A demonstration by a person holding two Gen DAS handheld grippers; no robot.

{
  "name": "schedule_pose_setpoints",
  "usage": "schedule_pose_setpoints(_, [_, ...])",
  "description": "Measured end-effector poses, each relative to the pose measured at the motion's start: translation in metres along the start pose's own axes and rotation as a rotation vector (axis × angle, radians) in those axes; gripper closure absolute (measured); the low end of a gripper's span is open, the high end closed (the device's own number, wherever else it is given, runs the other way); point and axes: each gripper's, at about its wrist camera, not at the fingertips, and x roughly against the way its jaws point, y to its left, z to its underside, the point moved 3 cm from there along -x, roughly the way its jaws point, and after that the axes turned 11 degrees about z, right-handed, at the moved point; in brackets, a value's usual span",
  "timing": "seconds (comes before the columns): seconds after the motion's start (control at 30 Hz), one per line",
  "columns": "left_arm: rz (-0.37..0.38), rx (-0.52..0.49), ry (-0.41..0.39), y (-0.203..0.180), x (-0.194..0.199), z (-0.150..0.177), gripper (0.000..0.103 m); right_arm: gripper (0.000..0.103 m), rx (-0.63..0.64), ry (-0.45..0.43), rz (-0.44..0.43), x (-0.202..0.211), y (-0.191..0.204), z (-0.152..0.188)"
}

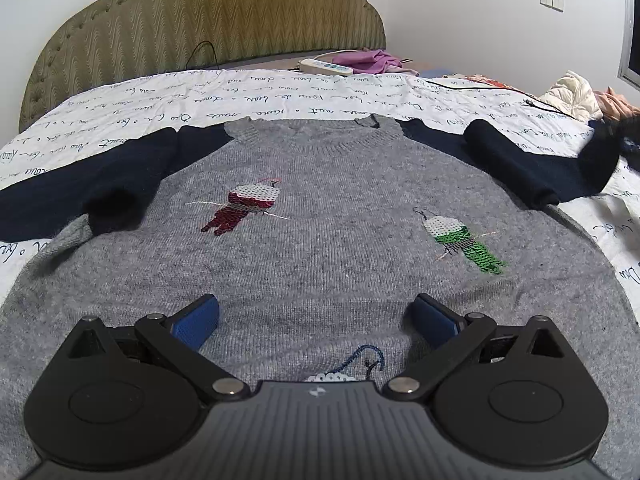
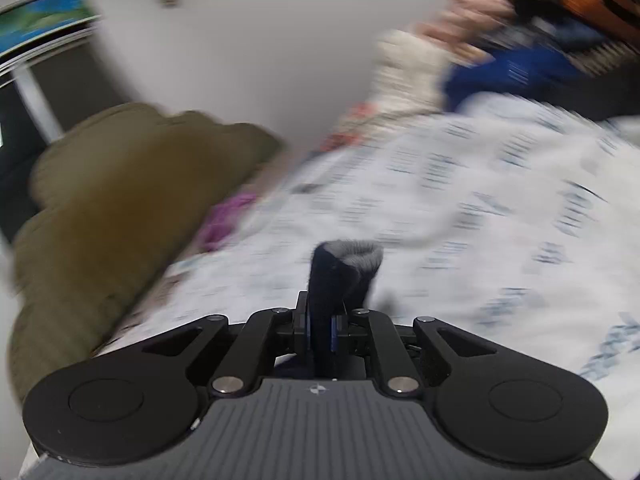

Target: Fold small clothes

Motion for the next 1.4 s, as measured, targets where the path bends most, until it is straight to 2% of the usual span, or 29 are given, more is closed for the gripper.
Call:
schedule_pose_setpoints(0.13, [0.001,0.0,0.0,0.0,0.0,0.0,0.0,0.09,0.182,0.049,-0.236,0.036,0.093,0.036])
schedule_pose_setpoints(0.23, [0.002,0.002,-0.001,0.0,0.0,0.0,0.0,0.089,0.276,0.155,-0.401,0.053,0.155,0.082])
schedule_pose_setpoints(0.27, [0.003,0.002,-0.001,0.0,0.0,0.0,0.0,0.083,0.313,0.195,-0.419,0.054,0.17,0.101])
schedule_pose_setpoints(0.33, [0.003,0.001,-0.001,0.001,0.0,0.0,0.0,0.056,0.39,0.292,-0.422,0.051,0.191,0.137])
schedule_pose_setpoints(0.37, [0.004,0.001,-0.001,0.001,0.001,0.0,0.0,0.039,0.416,0.339,-0.426,0.048,0.195,0.151])
schedule_pose_setpoints(0.47, [0.007,0.002,-0.004,0.001,0.002,0.0,0.0,0.037,0.386,0.36,-0.458,0.054,0.191,0.156])
schedule_pose_setpoints(0.53, [0.009,0.005,-0.006,0.002,0.002,0.0,0.0,0.037,0.298,0.319,-0.507,0.064,0.177,0.141])
schedule_pose_setpoints(0.63, [0.041,0.053,-0.028,0.005,0.012,-0.005,0.0,0.036,0.162,0.241,-0.529,0.073,0.143,0.117])
schedule_pose_setpoints(0.67, [0.091,0.101,-0.041,0.006,0.017,-0.011,0.0,0.036,0.101,0.232,-0.542,0.072,0.127,0.116])
schedule_pose_setpoints(0.73, [0.237,0.236,-0.076,0.01,0.023,-0.025,0.0,0.036,-0.029,0.223,-0.568,0.068,0.098,0.118])
schedule_pose_setpoints(0.8, [0.388,0.399,-0.09,0.015,0.015,-0.041,0.0,0.035,-0.112,0.285,-0.545,0.058,0.083,0.119])
schedule_pose_setpoints(0.83, [0.419,0.458,-0.08,0.017,0.006,-0.047,0.0,0.035,-0.136,0.299,-0.561,0.055,0.082,0.118])
schedule_pose_setpoints(0.93, [0.42,0.591,-0.025,0.019,-0.031,-0.059,0.001,0.035,-0.175,0.325,-0.602,0.049,0.079,0.119])
schedule_pose_setpoints(1.0, [0.433,0.637,0.006,0.017,-0.052,-0.062,0.01,0.035,-0.207,0.356,-0.595,0.043,0.074,0.12])
schedule_pose_setpoints(1.03, [0.425,0.671,0.023,0.017,-0.061,-0.063,0.024,0.035,-0.228,0.364,-0.602,0.042,0.072,0.12])
schedule_pose_setpoints(1.07, [0.417,0.697,0.03,0.017,-0.069,-0.063,0.044,0.035,-0.249,0.368,-0.612,0.045,0.068,0.119])
schedule_pose_setpoints(1.13, [0.394,0.71,0.055,0.013,-0.081,-0.064,0.062,0.034,-0.28,0.364,-0.625,0.045,0.064,0.116])
schedule_pose_setpoints(1.27, [0.425,0.647,0.063,-0.005,-0.083,-0.066,0.061,0.029,-0.327,0.336,-0.637,0.035,0.056,0.115])
schedule_pose_setpoints(1.3, [0.408,0.614,0.079,-0.01,-0.085,-0.067,0.064,0.029,-0.342,0.336,-0.637,0.034,0.055,0.116])
schedule_pose_setpoints(1.33, [0.371,0.57,0.087,-0.015,-0.084,-0.069,0.082,0.029,-0.356,0.338,-0.636,0.032,0.054,0.115])
schedule_pose_setpoints(1.37, [0.34,0.52,0.093,-0.02,-0.085,-0.072,0.091,0.029,-0.37,0.339,-0.634,0.03,0.051,0.115])
schedule_pose_setpoints(1.4, [0.314,0.487,0.085,-0.023,-0.085,-0.075,0.092,0.029,-0.38,0.338,-0.631,0.031,0.048,0.114])
